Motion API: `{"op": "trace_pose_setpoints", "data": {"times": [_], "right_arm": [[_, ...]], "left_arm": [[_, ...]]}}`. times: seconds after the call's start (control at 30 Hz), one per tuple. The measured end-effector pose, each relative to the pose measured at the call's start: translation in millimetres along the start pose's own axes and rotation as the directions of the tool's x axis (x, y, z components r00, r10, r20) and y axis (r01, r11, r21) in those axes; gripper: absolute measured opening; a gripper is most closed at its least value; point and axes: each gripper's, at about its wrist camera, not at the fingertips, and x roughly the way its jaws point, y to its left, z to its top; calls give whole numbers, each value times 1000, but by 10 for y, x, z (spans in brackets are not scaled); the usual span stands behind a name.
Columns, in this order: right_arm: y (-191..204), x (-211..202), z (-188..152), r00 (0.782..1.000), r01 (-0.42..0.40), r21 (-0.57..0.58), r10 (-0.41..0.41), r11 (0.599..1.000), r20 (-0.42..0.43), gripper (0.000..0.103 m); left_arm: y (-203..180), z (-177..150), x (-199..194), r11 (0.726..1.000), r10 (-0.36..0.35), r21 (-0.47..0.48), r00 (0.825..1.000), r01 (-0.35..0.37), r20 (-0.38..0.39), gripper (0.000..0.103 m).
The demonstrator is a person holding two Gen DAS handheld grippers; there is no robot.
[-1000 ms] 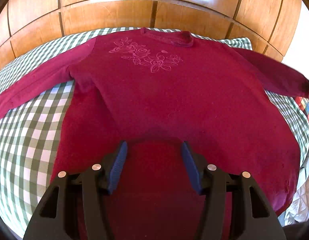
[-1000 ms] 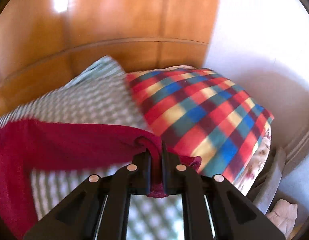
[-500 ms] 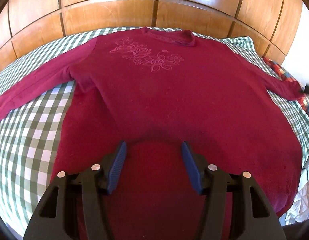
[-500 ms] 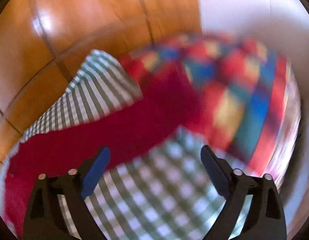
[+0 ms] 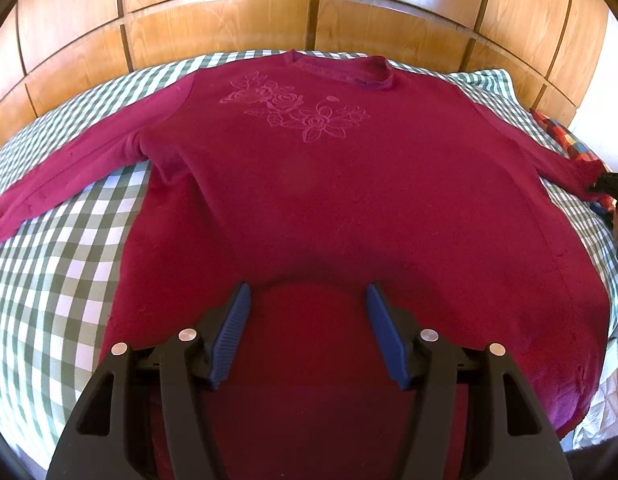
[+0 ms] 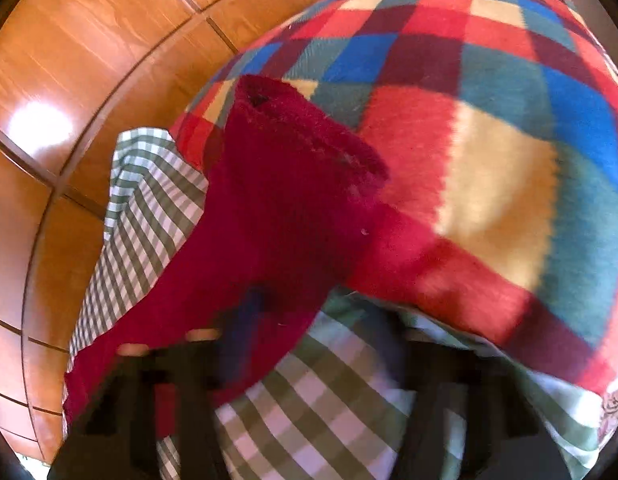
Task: Fold small clothes
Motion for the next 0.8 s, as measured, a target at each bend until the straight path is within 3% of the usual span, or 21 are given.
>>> {"op": "trace_pose_setpoints", "data": {"times": [0.1,0.13,0.17,0.3,0.47,0.63,0.8], "right_arm": [[20,-102,-32,999,-42,2,42,999,-11,15],[63,-120,-25,1000,-25,-27,25,999,7,7],[93,-161,-1,1000,0,-54,1,999,29,6],[223,-290,80,998,-28,-72,32,997,55,6],[907,-565,-10,983,-156,-214,173,964,62,6],[1993,-750,-441,943,-314,-397,333,862,-23,6],[3162,-680,-1355,895,-437,-558,401,705,-195,6]], "left_arm": [[9,-3,1,1000,-2,-3,1000,2,1,60],[12,-6,1,1000,-3,-6,1000,3,3,60],[14,-7,4,1000,-4,-7,1000,4,4,60],[46,-3,-10,1000,-22,-12,1000,22,2,60],[90,50,-67,997,-65,-44,998,65,3,60],[198,172,-218,987,-128,-94,991,132,45,60],[397,283,-277,966,-179,-180,982,188,65,60]]}}
